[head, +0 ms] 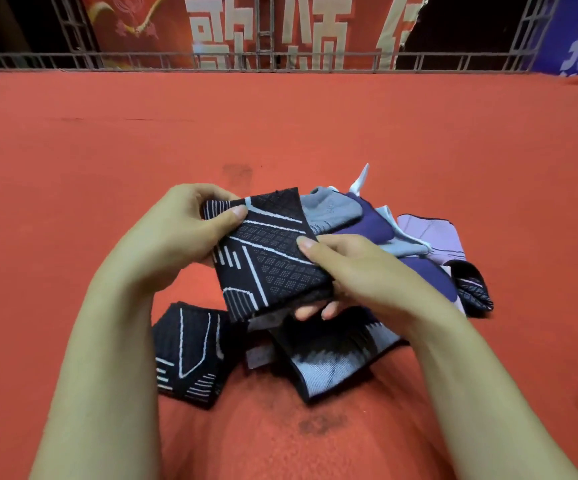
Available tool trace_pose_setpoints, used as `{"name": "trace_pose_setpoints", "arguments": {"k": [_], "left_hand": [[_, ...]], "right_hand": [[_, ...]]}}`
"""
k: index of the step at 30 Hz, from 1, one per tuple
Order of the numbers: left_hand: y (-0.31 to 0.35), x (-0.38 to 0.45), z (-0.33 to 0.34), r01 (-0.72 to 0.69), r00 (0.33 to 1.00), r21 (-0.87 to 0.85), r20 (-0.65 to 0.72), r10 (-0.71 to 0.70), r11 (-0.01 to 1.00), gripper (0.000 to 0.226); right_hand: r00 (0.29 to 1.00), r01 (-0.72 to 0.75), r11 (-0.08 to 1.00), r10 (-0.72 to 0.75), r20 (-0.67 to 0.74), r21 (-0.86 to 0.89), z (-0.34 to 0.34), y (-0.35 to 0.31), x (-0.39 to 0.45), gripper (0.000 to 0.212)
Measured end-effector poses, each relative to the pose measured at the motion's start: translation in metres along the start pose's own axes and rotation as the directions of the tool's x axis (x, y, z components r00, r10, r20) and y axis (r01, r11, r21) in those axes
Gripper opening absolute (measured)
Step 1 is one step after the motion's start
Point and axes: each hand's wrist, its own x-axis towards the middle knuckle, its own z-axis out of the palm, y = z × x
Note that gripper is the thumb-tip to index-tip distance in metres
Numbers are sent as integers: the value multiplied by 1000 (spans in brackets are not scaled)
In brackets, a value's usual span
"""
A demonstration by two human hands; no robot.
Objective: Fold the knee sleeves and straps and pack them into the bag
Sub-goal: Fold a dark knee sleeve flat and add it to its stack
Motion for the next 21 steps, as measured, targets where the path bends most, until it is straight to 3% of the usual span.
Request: {"name": "trace_pose_setpoints", "arguments": {"k": [4,7,9,12,17,21], "left_hand": [[-18,-9,-32,191,969,121,134,-207,974,8],[-30,-19,-49,377,870,299,210,-446,876,12],[-34,-23,-57,442,828,360,189,-528,822,13],[-42,-30,-70,485,812,366,150,-565,794,12],[-55,-38,-85,564,766,319,145,-627,762,13],[-63,-34,-78,586,745,321,150,-650,744,32]], "right_hand": [[988,107,991,-115,-100,-76,22,17,14,25],[976,142,980,-162,-146,-137,45,31,26,18],[961,179,963,-215,-173,-202,62,39,31,20],[939,190,933,-264,-222,-304,78,48,34,18],[966,126,966,-171,-192,-227,94,56,33,24],[971,136,888,-208,-119,-439,98,63,33,28]]}}
